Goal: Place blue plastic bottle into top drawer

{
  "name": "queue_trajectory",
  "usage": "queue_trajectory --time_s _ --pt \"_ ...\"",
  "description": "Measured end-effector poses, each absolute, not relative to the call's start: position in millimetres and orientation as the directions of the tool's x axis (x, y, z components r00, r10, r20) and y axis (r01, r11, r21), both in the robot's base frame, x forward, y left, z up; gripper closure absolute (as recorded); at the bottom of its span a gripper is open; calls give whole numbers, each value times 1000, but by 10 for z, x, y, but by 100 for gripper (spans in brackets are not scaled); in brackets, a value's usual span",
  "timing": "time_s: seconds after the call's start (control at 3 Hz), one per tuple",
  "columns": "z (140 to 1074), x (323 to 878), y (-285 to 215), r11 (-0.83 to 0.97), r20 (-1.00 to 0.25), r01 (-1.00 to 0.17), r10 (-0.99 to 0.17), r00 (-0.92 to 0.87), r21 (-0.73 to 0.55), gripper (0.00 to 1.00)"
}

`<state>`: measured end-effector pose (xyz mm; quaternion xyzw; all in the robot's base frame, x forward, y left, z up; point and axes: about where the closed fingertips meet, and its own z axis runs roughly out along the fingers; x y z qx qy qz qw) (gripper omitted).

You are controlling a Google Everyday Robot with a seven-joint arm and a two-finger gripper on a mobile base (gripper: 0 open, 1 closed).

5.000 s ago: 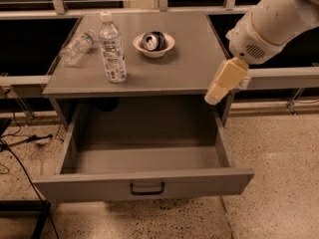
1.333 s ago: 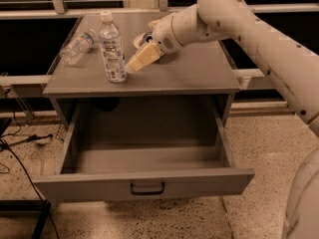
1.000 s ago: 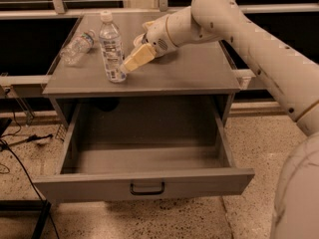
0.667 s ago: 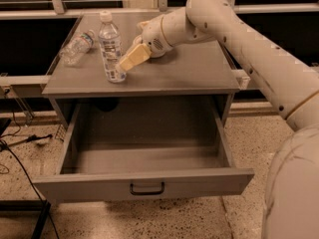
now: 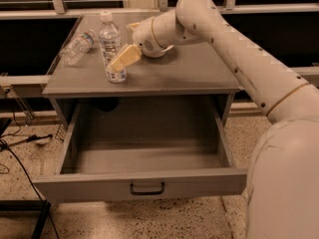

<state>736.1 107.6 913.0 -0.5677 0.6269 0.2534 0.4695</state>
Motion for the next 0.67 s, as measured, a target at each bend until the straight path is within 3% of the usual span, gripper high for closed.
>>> queue_trajectory --time_s 0.33,0.67 --pt "9069 7356 1213 198 -884 -961 -459 84 -194 15" --pt "9029 7301 1312 171 -895 -974 -442 62 -151 39"
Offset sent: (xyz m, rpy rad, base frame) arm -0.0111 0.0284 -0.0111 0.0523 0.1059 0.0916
